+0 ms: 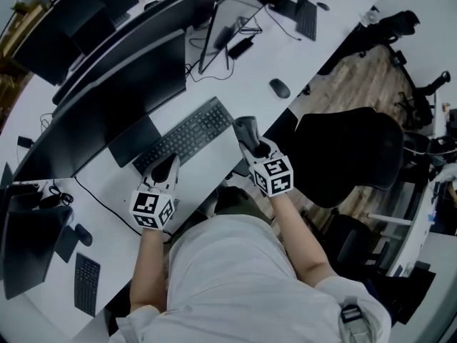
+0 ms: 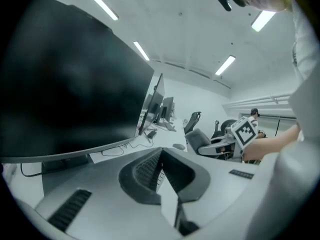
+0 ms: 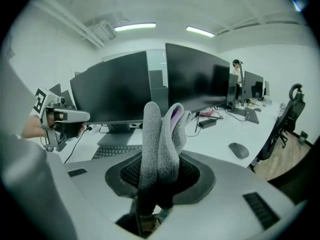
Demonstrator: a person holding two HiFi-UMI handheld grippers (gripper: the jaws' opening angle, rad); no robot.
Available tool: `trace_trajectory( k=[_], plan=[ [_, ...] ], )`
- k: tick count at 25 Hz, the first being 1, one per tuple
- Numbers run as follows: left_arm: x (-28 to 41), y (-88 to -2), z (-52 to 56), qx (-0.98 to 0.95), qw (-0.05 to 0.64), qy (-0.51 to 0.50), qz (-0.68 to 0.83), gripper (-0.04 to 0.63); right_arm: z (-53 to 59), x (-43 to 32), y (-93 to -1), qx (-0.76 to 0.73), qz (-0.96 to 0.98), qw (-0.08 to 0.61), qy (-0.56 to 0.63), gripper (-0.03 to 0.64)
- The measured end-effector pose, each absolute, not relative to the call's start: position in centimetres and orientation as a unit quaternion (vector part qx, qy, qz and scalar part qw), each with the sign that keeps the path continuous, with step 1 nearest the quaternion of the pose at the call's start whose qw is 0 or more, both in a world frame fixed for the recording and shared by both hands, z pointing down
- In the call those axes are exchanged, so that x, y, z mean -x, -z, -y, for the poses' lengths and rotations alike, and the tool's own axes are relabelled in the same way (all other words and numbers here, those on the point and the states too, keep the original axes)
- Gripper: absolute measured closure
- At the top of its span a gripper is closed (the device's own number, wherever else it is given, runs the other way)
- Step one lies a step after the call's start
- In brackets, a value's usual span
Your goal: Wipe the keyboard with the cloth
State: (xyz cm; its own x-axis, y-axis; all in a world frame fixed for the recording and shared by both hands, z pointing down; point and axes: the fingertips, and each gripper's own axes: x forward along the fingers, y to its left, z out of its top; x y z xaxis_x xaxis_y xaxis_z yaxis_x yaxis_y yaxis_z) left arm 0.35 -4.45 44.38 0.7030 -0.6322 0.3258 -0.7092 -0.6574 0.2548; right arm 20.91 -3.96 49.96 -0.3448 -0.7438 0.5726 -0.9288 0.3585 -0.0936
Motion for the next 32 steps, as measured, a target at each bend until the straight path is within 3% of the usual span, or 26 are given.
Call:
trace_trajectory(
  k=[13,32],
  plan=[
    [0.9,-38.0,0.6,-0.931,0.107,-0.046,0.345,0.597,-2.7,-14.7,-39.5,-0.532,0.827,0.164,-0.084,0.479],
    [1.2,-35.3,-3.0,-0.943,0.033,-0.077,0.323,0.597,-6.9,-11.9,-37.4,-0.533,0.831,0.155,-0.03,0.482]
  ],
)
